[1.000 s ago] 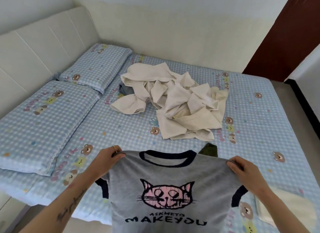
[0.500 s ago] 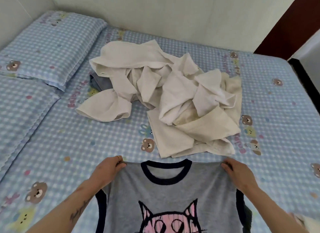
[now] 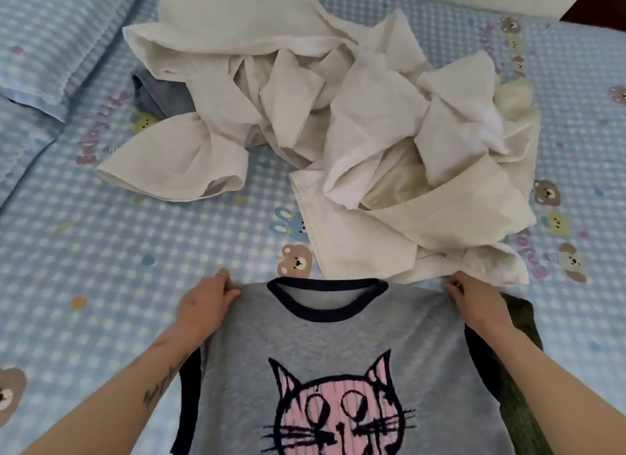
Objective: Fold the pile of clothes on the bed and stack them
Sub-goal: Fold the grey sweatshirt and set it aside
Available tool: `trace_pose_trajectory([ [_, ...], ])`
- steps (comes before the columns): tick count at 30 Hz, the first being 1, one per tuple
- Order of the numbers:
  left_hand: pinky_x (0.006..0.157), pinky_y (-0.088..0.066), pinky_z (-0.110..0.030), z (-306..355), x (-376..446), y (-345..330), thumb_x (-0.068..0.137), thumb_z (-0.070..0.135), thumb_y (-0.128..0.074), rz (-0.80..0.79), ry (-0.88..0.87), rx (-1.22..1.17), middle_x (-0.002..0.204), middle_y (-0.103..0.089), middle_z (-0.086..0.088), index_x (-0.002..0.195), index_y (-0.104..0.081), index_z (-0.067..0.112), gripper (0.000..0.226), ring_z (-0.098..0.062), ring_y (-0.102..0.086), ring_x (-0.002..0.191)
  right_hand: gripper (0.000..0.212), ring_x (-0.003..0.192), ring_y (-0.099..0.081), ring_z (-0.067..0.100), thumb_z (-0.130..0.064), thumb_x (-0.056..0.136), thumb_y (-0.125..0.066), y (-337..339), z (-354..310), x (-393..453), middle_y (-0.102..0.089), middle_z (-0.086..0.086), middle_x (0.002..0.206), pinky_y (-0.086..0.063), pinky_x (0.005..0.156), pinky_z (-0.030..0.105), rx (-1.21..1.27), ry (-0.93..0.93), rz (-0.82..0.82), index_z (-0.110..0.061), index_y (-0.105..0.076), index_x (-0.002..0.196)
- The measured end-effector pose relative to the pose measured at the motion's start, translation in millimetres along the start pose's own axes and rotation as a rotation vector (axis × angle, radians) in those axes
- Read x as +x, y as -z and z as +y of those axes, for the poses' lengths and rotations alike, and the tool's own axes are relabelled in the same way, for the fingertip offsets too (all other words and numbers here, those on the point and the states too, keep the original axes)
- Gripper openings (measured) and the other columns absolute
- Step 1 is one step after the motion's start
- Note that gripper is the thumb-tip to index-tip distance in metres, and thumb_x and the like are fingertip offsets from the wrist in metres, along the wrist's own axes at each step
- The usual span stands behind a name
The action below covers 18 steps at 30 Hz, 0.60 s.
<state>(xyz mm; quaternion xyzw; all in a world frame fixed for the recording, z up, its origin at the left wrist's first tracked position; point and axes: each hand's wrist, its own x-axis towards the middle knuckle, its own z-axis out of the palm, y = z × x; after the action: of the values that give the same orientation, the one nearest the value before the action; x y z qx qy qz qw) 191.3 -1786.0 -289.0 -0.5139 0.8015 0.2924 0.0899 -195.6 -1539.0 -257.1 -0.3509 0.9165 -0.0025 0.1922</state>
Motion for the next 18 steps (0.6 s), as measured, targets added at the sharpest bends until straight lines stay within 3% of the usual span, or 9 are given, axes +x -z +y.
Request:
trace_pose_trajectory([
  [2,0.071,-0.042,-0.037,8.7,-10.0,-4.9,0.093,0.033,-0.052,0.078,0.039,0.092,0.094,-0.060,-0.006,0.095,-0.049,0.016,0.017,-0.027,-0.056,0.089,0.021,0.096,-0.055,0.034,-0.026,0.095,-0.052,-9.7,-5.7,-17.2,-0.062,0.016,0.106,-0.046,0.079,0.044,-0.070,-0.025,0.141,-0.009,-0.059,0.105],
  [4,0.096,-0.039,-0.043,17.2,-34.7,-13.9,0.092,0.028,-0.055,0.230,0.010,0.252,0.123,-0.054,-0.017,0.121,-0.052,0.007,0.036,-0.035,-0.048,0.115,0.032,0.114,-0.050,0.038,-0.025,0.096,-0.052,-21.9,-11.3,-54.7,-0.056,0.019,0.123,-0.042,0.092,0.051,-0.054,0.011,0.360,-0.005,-0.056,0.121],
  [5,0.106,-0.032,-0.046,22.2,-55.1,-22.7,0.093,0.024,-0.054,0.299,-0.080,0.286,0.134,-0.048,-0.022,0.131,-0.048,0.003,0.043,-0.038,-0.041,0.126,0.037,0.123,-0.046,0.035,-0.026,0.098,-0.048,-30.9,-16.5,-80.7,-0.051,0.017,0.133,-0.039,0.100,0.051,-0.015,0.092,0.399,-0.005,-0.052,0.128],
  [7,0.115,-0.019,-0.044,31.7,-115.7,-55.7,0.098,0.026,-0.041,0.357,-0.373,0.267,0.146,-0.037,-0.020,0.137,-0.042,0.002,0.045,-0.034,-0.027,0.138,0.046,0.138,-0.032,0.025,-0.033,0.100,-0.034,-57.0,-27.3,-143.9,-0.036,0.008,0.149,-0.029,0.111,0.043,-0.016,0.328,0.289,-0.011,-0.043,0.140],
  [8,0.115,-0.017,-0.041,34.0,-152.7,-77.2,0.100,0.030,-0.031,0.303,-0.498,0.242,0.149,-0.034,-0.015,0.137,-0.040,0.004,0.046,-0.030,-0.021,0.142,0.049,0.142,-0.024,0.021,-0.037,0.101,-0.027,-73.4,-29.4,-174.8,-0.029,0.004,0.154,-0.025,0.113,0.041,-0.050,0.452,0.201,-0.014,-0.039,0.143],
  [10,0.113,-0.016,-0.037,28.8,-218.6,-118.6,0.098,0.039,-0.022,0.105,-0.572,0.288,0.152,-0.028,-0.007,0.136,-0.041,0.012,0.050,-0.024,-0.011,0.146,0.053,0.147,-0.007,0.015,-0.043,0.101,-0.016,-98.5,-24.4,-221.3,-0.011,-0.001,0.159,-0.019,0.112,0.037,-0.130,0.592,0.064,-0.017,-0.034,0.143],
  [13,0.114,-0.008,-0.033,1.9,-278.1,-139.9,0.092,0.047,-0.022,-0.098,-0.530,0.348,0.160,-0.007,-0.001,0.131,-0.046,0.026,0.050,-0.016,-0.003,0.147,0.056,0.147,0.006,0.012,-0.047,0.099,-0.008,-105.5,0.5,-247.5,0.007,-0.005,0.160,-0.012,0.112,0.038,-0.208,0.511,0.001,-0.018,-0.034,0.139],
  [15,0.114,-0.005,-0.029,-17.2,-293.9,-133.4,0.093,0.048,-0.018,-0.012,-0.482,0.303,0.160,0.002,0.001,0.137,-0.038,0.029,0.052,-0.012,0.000,0.147,0.058,0.146,0.008,0.009,-0.048,0.099,-0.006,-95.3,18.0,-253.5,0.002,-0.005,0.160,-0.010,0.113,0.038,-0.253,0.395,-0.016,-0.018,-0.029,0.143],
  [18,0.114,-0.004,-0.026,-28.9,-318.2,-111.5,0.096,0.048,-0.012,0.063,-0.308,0.198,0.160,0.004,0.005,0.150,-0.008,0.033,0.056,-0.009,0.002,0.146,0.065,0.146,0.009,0.007,-0.048,0.100,-0.007,-82.1,35.8,-277.8,-0.034,0.005,0.150,-0.008,0.114,0.035,-0.219,0.209,-0.038,-0.011,-0.039,0.143],
])
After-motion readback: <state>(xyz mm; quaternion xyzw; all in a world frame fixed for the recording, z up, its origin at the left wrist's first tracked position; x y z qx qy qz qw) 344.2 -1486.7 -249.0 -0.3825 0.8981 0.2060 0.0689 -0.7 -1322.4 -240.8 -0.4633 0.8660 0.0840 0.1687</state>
